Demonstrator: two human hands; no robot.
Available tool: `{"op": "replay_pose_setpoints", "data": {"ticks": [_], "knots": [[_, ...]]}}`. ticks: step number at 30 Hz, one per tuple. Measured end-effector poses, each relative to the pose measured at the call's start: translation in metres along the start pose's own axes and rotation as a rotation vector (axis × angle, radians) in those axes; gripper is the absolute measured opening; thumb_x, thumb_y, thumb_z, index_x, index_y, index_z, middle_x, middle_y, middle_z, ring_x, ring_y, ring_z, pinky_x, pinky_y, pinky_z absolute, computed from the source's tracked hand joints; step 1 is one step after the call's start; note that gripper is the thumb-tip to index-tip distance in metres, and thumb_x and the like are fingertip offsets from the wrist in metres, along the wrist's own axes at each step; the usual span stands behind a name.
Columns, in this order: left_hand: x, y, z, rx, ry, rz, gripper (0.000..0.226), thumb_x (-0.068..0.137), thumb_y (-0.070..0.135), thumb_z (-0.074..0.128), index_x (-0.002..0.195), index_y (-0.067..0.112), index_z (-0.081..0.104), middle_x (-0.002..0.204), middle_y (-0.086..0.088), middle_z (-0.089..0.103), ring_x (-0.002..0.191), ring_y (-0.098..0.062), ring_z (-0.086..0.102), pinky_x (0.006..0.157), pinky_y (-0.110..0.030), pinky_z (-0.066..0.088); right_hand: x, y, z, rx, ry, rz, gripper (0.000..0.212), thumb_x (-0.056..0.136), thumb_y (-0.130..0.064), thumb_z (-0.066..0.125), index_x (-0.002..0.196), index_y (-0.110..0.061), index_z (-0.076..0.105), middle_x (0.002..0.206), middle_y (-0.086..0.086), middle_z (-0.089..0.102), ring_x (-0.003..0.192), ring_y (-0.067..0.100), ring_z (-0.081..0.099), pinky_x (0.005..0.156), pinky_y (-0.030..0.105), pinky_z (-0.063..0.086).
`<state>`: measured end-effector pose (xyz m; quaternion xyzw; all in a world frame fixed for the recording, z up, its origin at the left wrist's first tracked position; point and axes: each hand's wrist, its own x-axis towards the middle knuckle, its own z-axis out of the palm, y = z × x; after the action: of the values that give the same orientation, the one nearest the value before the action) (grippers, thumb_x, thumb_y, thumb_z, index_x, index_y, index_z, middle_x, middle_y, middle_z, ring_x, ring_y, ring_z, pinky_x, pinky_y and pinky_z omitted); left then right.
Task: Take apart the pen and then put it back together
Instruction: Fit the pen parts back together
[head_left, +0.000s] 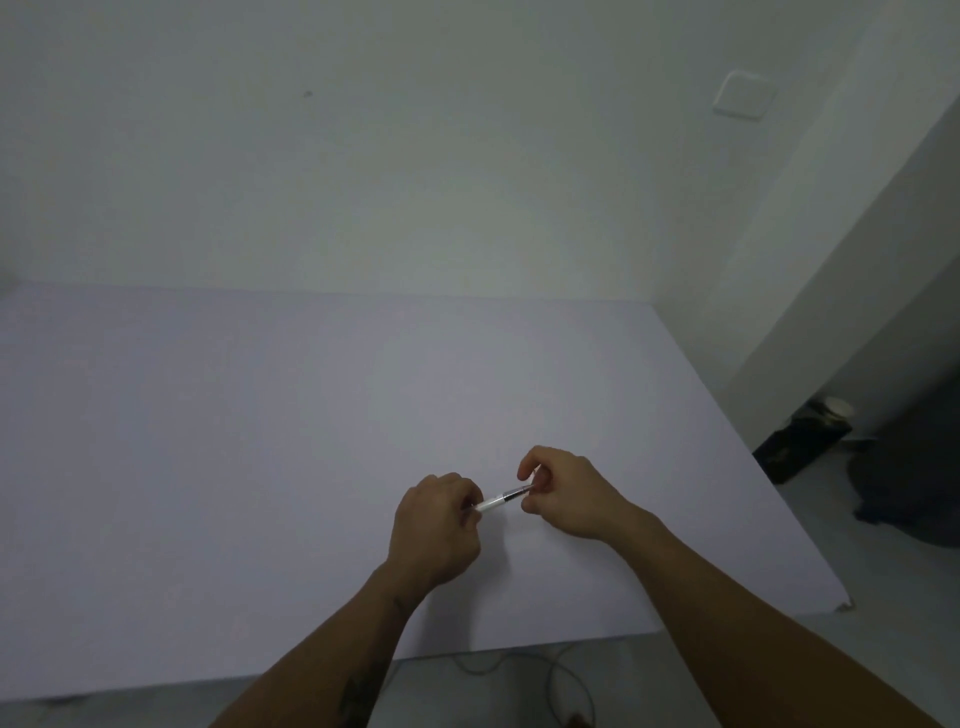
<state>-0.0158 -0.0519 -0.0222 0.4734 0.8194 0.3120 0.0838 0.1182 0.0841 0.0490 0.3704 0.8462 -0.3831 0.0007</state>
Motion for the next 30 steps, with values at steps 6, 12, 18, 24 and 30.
{"op": "replay_pose_setpoints", "data": {"ticks": [6, 12, 18, 24, 30], "knots": [[0.002, -0.001, -0.003, 0.014, 0.004, 0.027, 0.007, 0.077, 0.023, 0.066, 0.081, 0.027, 0.063, 0.073, 0.014, 0.057, 0.068, -0.009, 0.048, 0.061, -0.024, 0.043, 0.005, -0.005, 0.004, -0.093, 0.036, -0.001, 0.023, 0.084, -0.02, 0.066, 0.064, -0.031, 0.06, 0.074, 0.001, 0.066, 0.063, 0.017, 0.056, 0.058, 0.028, 0.044], [-0.003, -0.004, -0.002, 0.018, -0.01, 0.006, 0.006, 0.078, 0.022, 0.067, 0.081, 0.027, 0.064, 0.073, 0.013, 0.058, 0.067, -0.008, 0.047, 0.059, -0.022, 0.04, 0.009, -0.003, 0.014, -0.183, 0.034, 0.051, 0.022, 0.086, -0.038, 0.061, 0.078, -0.019, 0.067, 0.098, 0.0, 0.073, 0.061, 0.014, 0.059, 0.05, 0.023, 0.035], [0.001, -0.007, -0.002, 0.035, -0.017, -0.019, 0.006, 0.079, 0.022, 0.066, 0.081, 0.027, 0.065, 0.072, 0.015, 0.055, 0.065, -0.009, 0.048, 0.06, -0.024, 0.045, 0.015, 0.0, 0.017, -0.076, 0.028, -0.02, 0.011, 0.083, -0.024, 0.069, 0.072, -0.024, 0.067, 0.073, -0.001, 0.065, 0.062, 0.014, 0.056, 0.059, 0.029, 0.046], [0.002, -0.011, 0.003, 0.049, -0.01, -0.031, 0.006, 0.079, 0.021, 0.065, 0.08, 0.027, 0.064, 0.073, 0.012, 0.059, 0.066, -0.01, 0.048, 0.06, -0.028, 0.046, 0.024, 0.009, 0.02, 0.009, -0.034, -0.014, 0.01, 0.083, -0.026, 0.07, 0.076, -0.021, 0.066, 0.073, 0.0, 0.064, 0.058, 0.012, 0.054, 0.054, 0.023, 0.042], [0.017, -0.006, 0.019, 0.071, -0.041, -0.061, 0.008, 0.078, 0.02, 0.064, 0.079, 0.028, 0.064, 0.071, 0.013, 0.058, 0.065, -0.01, 0.048, 0.059, -0.028, 0.047, 0.041, 0.027, 0.019, -0.052, -0.026, -0.042, 0.019, 0.088, -0.026, 0.064, 0.073, -0.015, 0.066, 0.074, -0.001, 0.058, 0.057, 0.01, 0.05, 0.058, 0.032, 0.043]]}}
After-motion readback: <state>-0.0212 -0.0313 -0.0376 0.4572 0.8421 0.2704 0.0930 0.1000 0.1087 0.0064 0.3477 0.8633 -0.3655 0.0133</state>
